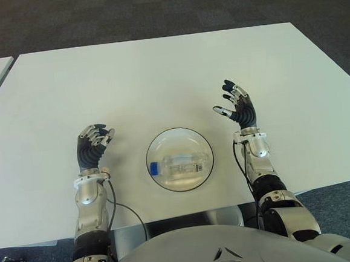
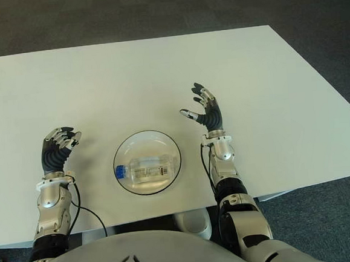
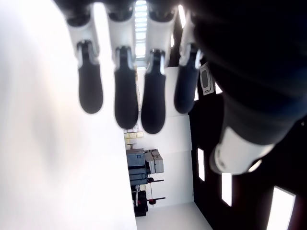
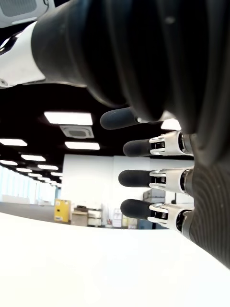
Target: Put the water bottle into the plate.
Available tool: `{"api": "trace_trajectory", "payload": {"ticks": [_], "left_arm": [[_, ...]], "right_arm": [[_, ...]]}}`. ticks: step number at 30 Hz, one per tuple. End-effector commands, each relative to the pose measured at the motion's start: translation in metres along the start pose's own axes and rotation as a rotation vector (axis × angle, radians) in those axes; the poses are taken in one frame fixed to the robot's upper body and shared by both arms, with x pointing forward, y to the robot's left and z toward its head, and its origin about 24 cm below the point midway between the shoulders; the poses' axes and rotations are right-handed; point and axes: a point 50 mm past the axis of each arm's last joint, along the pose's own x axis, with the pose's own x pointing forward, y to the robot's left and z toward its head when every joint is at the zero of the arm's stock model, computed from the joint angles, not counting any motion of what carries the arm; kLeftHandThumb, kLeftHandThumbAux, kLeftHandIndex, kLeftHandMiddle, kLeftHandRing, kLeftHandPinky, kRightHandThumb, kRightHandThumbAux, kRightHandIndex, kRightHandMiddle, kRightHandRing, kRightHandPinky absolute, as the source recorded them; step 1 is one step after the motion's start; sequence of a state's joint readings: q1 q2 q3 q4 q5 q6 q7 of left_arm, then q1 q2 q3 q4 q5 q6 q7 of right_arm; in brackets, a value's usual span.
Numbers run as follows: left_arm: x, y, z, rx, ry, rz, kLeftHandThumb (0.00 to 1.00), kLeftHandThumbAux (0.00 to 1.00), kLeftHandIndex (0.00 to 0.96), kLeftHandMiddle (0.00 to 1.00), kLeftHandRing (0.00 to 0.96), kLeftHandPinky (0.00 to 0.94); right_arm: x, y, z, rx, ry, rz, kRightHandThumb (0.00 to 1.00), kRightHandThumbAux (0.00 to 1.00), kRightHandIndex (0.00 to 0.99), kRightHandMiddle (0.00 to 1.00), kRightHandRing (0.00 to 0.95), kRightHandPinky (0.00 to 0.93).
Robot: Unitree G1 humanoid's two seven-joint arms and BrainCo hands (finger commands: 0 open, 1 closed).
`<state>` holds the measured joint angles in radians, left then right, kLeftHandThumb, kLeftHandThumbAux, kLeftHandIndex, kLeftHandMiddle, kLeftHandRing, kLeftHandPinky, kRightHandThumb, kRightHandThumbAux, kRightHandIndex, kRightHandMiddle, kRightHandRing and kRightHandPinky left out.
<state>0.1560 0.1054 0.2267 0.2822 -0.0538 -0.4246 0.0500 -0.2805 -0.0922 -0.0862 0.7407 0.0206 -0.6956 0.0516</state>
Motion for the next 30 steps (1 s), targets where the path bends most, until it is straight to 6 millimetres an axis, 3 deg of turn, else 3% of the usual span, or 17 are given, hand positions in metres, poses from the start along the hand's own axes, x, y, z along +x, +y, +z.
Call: {"api": "trace_trajectory", "payload": {"ticks": [1,11,30], "left_arm": [[0.000,-0.001,-0.003,-0.020,0.011,-0.006,0.706,0.711,0.432,0.547,0.524,0.514],[0.001,-0.003,-0.003,-0.070,-0.007,-0.031,0.707,0.711,0.433,0.563,0.541,0.535],[0.003,-0.007,-0.007,-0.045,0.005,-0.075,0.707,0.710,0.434,0.574,0.552,0.534]], "right_arm": [[-0.002,0.004,-0.003,0.009,0.009,-0.010,0.175,0.811,0.234,0.318,0.322,0.382],[-0.005,0.006,-0.007,-0.013,0.034,-0.012,0.154,0.860,0.194,0.347,0.355,0.383],[-0.003,0.016,-0.017,0.131,0.121,-0.015,0.127,0.992,0.367,0.398,0.406,0.427]]}}
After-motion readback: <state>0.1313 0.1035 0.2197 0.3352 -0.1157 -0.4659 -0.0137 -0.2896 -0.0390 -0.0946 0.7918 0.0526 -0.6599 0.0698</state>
